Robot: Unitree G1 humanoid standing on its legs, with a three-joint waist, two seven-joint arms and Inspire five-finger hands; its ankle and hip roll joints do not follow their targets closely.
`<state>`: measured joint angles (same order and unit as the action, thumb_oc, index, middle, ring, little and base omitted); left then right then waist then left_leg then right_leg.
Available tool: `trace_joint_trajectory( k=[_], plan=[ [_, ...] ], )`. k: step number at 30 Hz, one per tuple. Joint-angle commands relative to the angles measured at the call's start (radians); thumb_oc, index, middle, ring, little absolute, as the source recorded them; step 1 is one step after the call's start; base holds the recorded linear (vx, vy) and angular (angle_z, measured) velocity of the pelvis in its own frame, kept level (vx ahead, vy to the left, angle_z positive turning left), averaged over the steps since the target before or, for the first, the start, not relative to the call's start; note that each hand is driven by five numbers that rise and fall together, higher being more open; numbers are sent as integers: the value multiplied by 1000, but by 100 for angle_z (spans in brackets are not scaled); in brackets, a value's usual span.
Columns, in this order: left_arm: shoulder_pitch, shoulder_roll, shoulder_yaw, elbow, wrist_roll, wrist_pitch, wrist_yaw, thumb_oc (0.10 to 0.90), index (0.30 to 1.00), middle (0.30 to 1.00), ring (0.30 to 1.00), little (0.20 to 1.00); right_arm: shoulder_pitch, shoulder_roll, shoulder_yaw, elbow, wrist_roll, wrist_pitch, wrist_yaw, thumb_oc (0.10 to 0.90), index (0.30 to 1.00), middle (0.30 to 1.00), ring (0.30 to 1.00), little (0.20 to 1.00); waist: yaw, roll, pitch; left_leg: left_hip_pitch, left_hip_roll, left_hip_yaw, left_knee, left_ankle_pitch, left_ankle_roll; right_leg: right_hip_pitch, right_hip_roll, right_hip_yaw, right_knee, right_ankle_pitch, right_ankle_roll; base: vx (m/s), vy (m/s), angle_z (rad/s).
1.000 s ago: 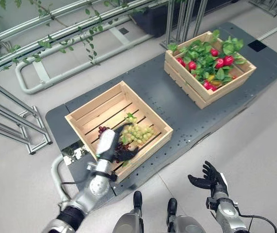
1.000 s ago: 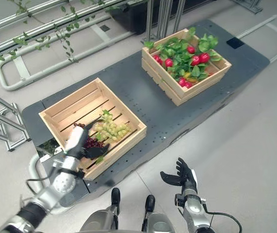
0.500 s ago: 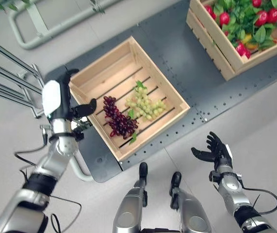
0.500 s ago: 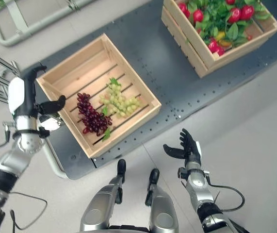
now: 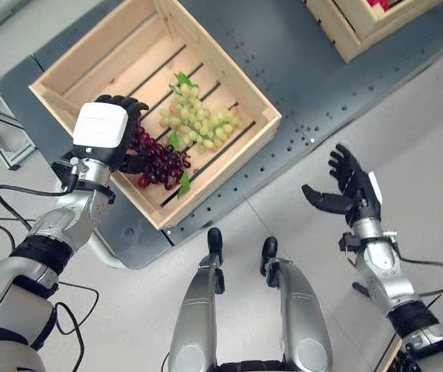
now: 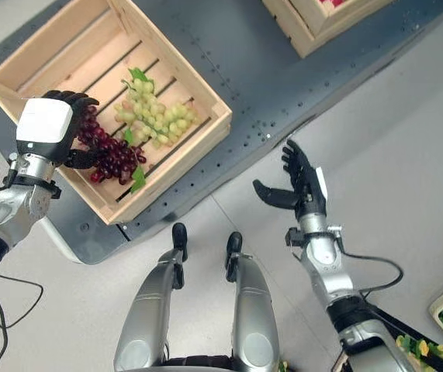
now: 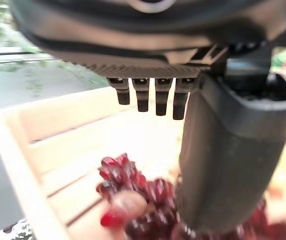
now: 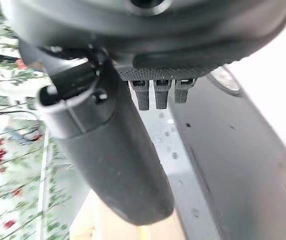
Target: Pick up the fruits from the basket on one side to the basket on the other side
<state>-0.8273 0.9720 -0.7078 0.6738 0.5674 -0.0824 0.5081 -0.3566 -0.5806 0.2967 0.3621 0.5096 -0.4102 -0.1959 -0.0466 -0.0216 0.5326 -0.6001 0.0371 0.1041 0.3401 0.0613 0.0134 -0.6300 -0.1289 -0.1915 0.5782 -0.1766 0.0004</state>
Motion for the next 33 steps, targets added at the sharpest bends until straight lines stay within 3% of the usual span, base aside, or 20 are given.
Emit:
trace_joint_trajectory(
  k=[1, 2, 3, 7, 12, 18, 23, 29, 30, 31, 32, 33],
  plan=[
    [-113, 106, 1, -21, 86, -20, -95, 800, 900, 900, 900, 900, -65, -42, -20, -115, -16, -70, -30, 800, 900, 900, 900, 900, -22, -3, -13, 6, 38, 22, 111, -117, -29, 60, -5, 21, -102, 63, 24, -33, 80, -2],
    [-120, 108, -9, -22, 86, -21, -103, 800, 900, 900, 900, 900, -67, -42, -19, -114, -16, -71, -31, 800, 900, 900, 900, 900, -21, -3, -13, 4, 39, 22, 111, -117, -29, 57, -5, 20, -103, 64, 25, -38, 85, -2],
    [-157, 127, -65, -38, 106, -39, -204, 800, 900, 900, 900, 900, -81, -58, -15, -106, -2, -67, -26, 800, 900, 900, 900, 900, -24, -2, -13, -12, 40, 26, 113, -116, -30, 42, -6, 18, -107, 70, 29, -27, 69, -1],
    [-204, 162, -132, -83, 92, -44, -308, 800, 900, 900, 900, 900, -98, -87, -2, -107, 11, -60, -29, 800, 900, 900, 900, 900, -24, -3, -13, -30, 41, 29, 118, -118, -29, 26, -9, 16, -114, 78, 35, -10, 51, 1],
    [-279, 182, -204, -108, 60, -4, -508, 800, 900, 900, 900, 900, -90, -94, -4, -109, 29, -81, -36, 800, 900, 900, 900, 900, -21, -14, -13, -60, 47, 32, 126, -124, -27, -3, -14, 8, -112, 83, 41, -4, -3, 2],
    [-314, 165, -232, -48, 61, 50, -615, 800, 900, 900, 900, 900, -94, -85, -5, -118, 34, -86, -53, 800, 900, 900, 900, 900, -19, -35, -13, -79, 51, 34, 120, -122, -28, -19, -13, -2, -125, 92, 45, 0, 0, 0],
    [-306, 141, -227, 20, 127, 162, -703, 800, 900, 900, 900, 900, -102, -68, -1, -116, 47, -99, -68, 800, 900, 900, 900, 900, -16, -52, -13, -92, 54, 32, 117, -125, -27, -25, -13, -15, -137, 97, 48, 0, 0, 0],
    [-273, 112, -200, 95, 173, 233, -698, 800, 900, 900, 900, 900, -103, -40, -3, -131, 39, -107, -87, 800, 900, 900, 900, 900, -13, -63, -13, -113, 51, 24, 117, -124, -27, -40, -14, -24, -146, 107, 50, 0, 0, 0],
    [-269, 108, -197, 104, 179, 232, -689, 780, 869, 869, 869, 869, -105, -38, -2, -133, 38, -107, -91, 800, 900, 900, 900, 900, -13, -63, -13, -114, 50, 24, 115, -124, -26, -41, -13, -25, -149, 108, 50, 0, 0, 0],
    [-258, 97, -190, 126, 200, 226, -658, 593, 589, 589, 589, 589, -109, -32, -1, -136, 37, -109, -101, 800, 900, 900, 900, 900, -12, -65, -13, -115, 50, 26, 111, -123, -26, -43, -13, -27, -153, 110, 50, 0, 0, 0],
    [-254, 91, -188, 134, 211, 220, -645, 535, 502, 502, 502, 502, -113, -28, -1, -138, 40, -108, -106, 800, 900, 900, 900, 900, -12, -66, -13, -117, 49, 26, 109, -123, -25, -45, -13, -28, -153, 111, 50, 0, 0, 0],
    [-250, 86, -186, 141, 218, 216, -630, 406, 309, 309, 309, 309, -114, -25, -2, -138, 41, -109, -108, 800, 900, 900, 900, 900, -13, -66, -13, -118, 49, 26, 108, -123, -25, -46, -12, -28, -154, 112, 50, 0, 0, 0]
  ],
)
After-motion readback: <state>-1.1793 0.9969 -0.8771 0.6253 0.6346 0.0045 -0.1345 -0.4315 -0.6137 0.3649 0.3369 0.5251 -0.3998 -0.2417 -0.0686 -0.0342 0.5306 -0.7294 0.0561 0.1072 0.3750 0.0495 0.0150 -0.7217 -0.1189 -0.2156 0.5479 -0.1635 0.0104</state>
